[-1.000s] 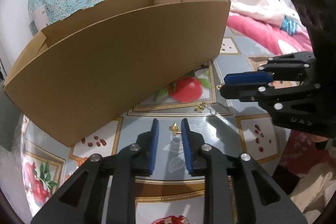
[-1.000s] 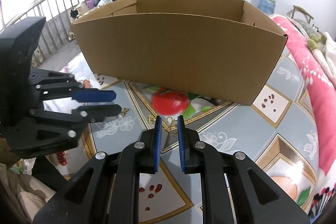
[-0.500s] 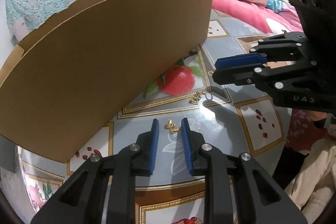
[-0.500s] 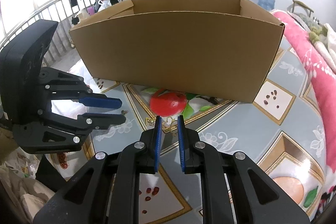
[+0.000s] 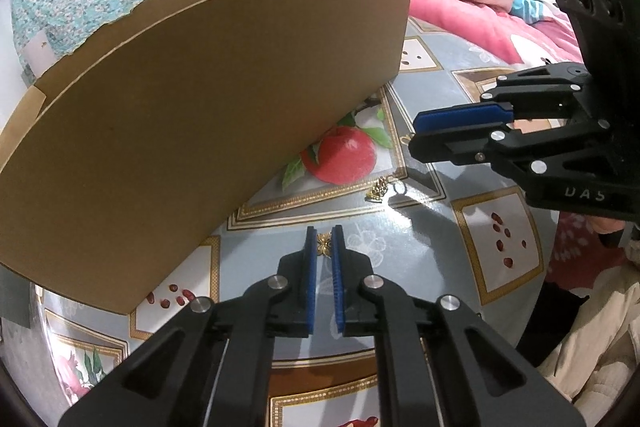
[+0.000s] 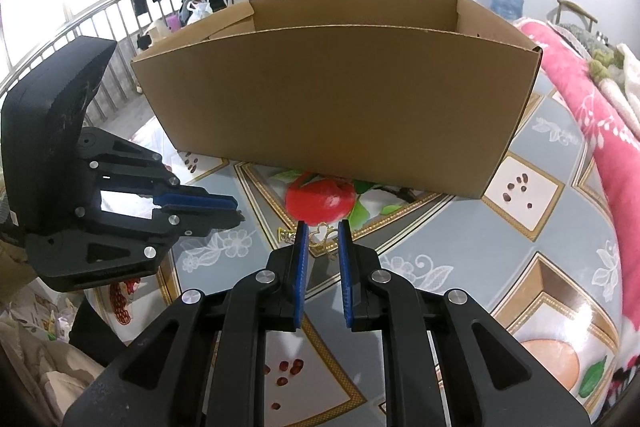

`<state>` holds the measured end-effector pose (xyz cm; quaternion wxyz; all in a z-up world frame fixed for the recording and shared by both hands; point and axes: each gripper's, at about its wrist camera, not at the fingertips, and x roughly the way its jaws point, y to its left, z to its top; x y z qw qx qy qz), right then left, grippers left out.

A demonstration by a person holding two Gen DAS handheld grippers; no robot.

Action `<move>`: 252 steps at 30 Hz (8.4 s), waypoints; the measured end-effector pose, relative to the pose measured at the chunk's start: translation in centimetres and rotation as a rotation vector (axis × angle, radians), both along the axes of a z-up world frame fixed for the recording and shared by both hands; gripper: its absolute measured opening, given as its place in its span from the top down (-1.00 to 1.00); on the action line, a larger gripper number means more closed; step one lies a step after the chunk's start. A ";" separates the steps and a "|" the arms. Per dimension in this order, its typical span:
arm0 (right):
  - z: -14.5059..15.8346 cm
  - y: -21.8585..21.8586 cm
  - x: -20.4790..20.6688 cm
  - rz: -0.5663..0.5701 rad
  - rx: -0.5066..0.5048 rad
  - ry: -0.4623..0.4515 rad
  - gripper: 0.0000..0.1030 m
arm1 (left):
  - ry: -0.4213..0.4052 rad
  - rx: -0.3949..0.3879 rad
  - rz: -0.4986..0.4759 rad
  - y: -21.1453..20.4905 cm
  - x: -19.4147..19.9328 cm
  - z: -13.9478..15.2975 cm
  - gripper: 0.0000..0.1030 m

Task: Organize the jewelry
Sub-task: 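Close the left tool on the gold flower charm while the right tool holds its charm, then carry both gold charms into the box and open both tools, then withdraw both tools from the box back over the table, then lower the left tool onto the pink-orange bead bracelet and close on it, then close the right tool on the small gold piece beside the box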

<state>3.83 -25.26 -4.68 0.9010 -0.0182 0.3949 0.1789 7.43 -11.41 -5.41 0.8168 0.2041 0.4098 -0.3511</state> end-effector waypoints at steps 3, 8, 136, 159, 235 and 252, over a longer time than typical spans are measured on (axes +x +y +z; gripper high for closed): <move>0.1 -0.1 0.0 0.001 0.000 -0.003 0.75 | -0.004 0.001 0.001 0.0 0.0 0.0 0.88; 0.2 0.0 -0.1 0.003 0.001 -0.008 0.75 | -0.011 -0.004 -0.002 0.1 -0.4 0.1 0.88; -1.7 -2.5 -1.4 -0.269 -0.084 0.213 -0.66 | 0.187 0.050 0.588 8.1 -2.0 -0.3 -0.64; -1.6 -1.3 -0.8 -0.222 -0.008 0.199 -0.67 | -0.015 -0.064 0.546 10.2 -4.8 0.5 -0.65; -2.2 5.5 1.0 -0.034 -0.064 0.053 0.95 | 0.062 -0.189 0.411 7.7 -1.3 -0.5 0.81; 1.3 -1.1 -1.8 -0.089 0.120 -0.035 0.96 | 0.037 -0.120 0.450 6.2 -1.1 -0.5 0.81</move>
